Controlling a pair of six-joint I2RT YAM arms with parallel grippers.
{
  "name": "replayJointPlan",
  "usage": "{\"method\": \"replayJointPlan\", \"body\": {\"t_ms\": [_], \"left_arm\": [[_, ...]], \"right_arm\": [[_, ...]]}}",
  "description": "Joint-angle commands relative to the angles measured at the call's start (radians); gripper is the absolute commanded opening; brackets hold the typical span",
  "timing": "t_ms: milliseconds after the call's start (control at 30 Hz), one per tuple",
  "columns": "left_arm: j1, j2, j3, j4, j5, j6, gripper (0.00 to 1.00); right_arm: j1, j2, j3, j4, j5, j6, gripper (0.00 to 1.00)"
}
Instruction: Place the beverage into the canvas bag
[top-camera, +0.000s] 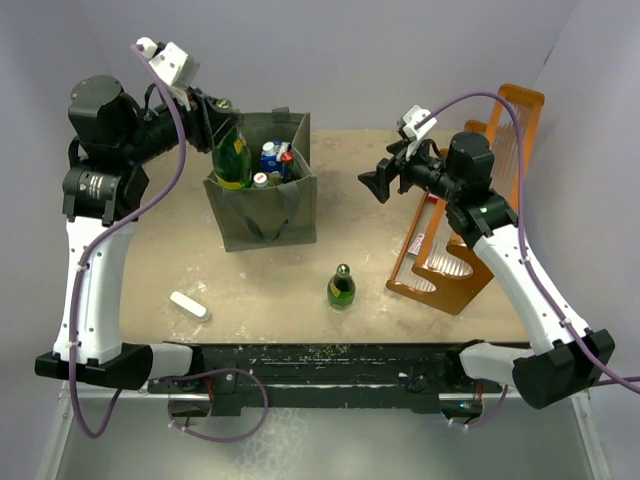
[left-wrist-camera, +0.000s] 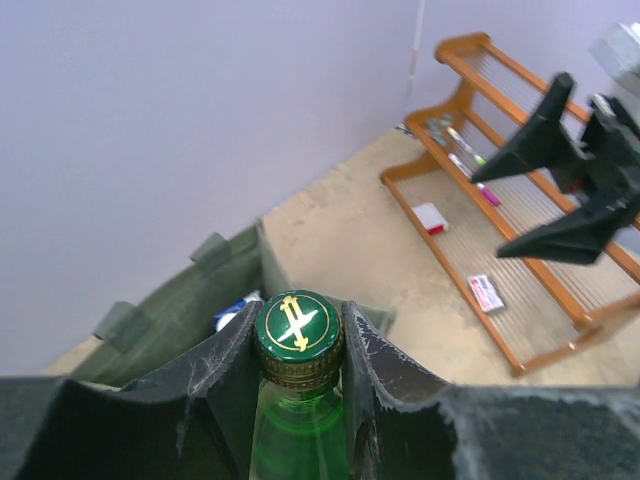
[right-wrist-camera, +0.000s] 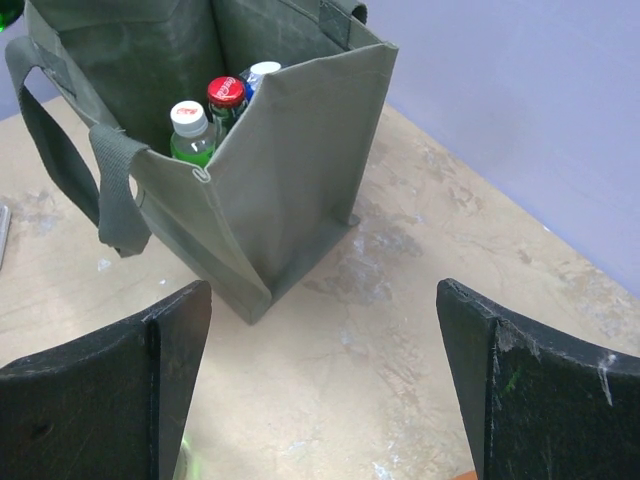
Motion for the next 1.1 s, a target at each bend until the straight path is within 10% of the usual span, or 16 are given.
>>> {"method": "replayJointPlan", "body": {"t_ms": [0,1067], "left_arm": [[0.000,0.019,0.081,0.279,-0.113,-0.030,0.00],[-0.001,0.251,0.005,0.396,-0.235,0.137,0.00]], "right_arm": [[-0.011,-0.039,-0.014,0.068,-0.028,0.016,0.95],[-0.048,-0.077,-0.056,0.094,-0.061,0.038,0.96]]}}
